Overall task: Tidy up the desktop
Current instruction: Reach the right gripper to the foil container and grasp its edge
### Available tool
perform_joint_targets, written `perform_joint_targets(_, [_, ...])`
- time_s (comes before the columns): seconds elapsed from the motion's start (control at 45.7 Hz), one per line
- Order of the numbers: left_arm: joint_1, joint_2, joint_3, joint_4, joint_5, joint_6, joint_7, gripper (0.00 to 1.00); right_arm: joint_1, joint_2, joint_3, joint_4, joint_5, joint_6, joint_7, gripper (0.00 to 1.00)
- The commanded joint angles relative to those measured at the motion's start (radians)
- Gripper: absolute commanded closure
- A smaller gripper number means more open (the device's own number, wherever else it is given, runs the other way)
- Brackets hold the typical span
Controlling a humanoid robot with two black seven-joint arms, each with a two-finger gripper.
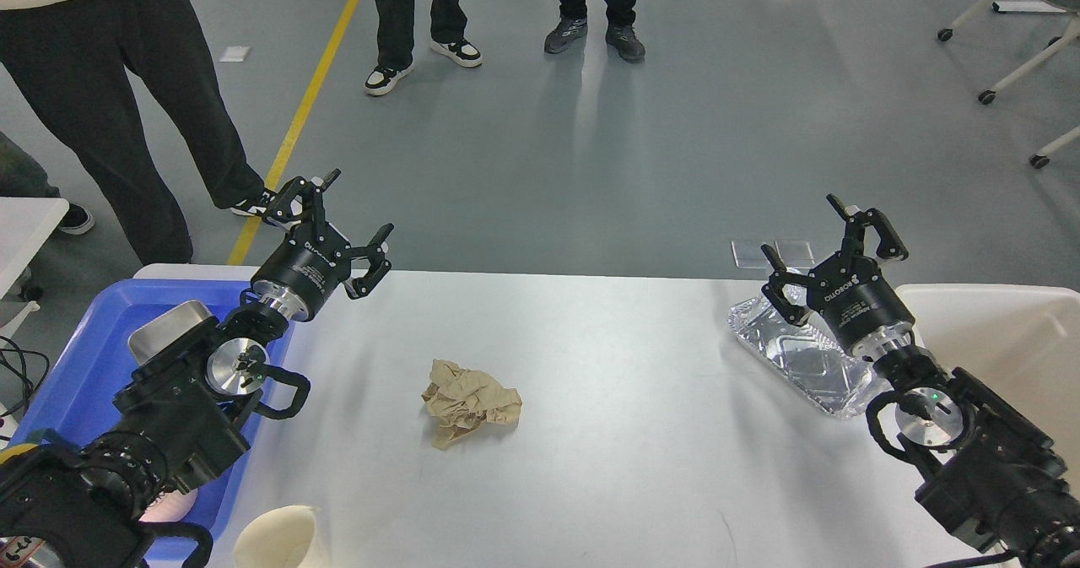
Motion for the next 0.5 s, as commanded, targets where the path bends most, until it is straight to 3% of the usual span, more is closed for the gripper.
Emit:
perform_joint_targets(0.0, [0.008,-0.009,-0.010,0.000,0.002,-0.009,0.003,0.03,0.012,-0.002,0.000,-0.002,0.000,-0.004,0.000,0.00])
perform_joint_targets(0.197, [0.020,-0.009,-0.013,-0.002,0.002,-0.010,0.004,0.03,0.040,-0.005,-0.006,-0.003,-0.005,-0.004,-0.009,0.00])
perform_joint_targets(0.35, [0.019,-0.011,-0.013,-0.003,0.002,-0.004,0.000,0.03,0.089,-0.130,-0.081,0.031,-0.133,-0.012,-0.113,0.00])
perform_joint_targets(0.481, [0.019,-0.014,-0.011,-0.006,0.003,-0.009,0.000,0.03,0.132,-0.291,-0.228,0.168,-0.297,-0.043,-0.184,0.00])
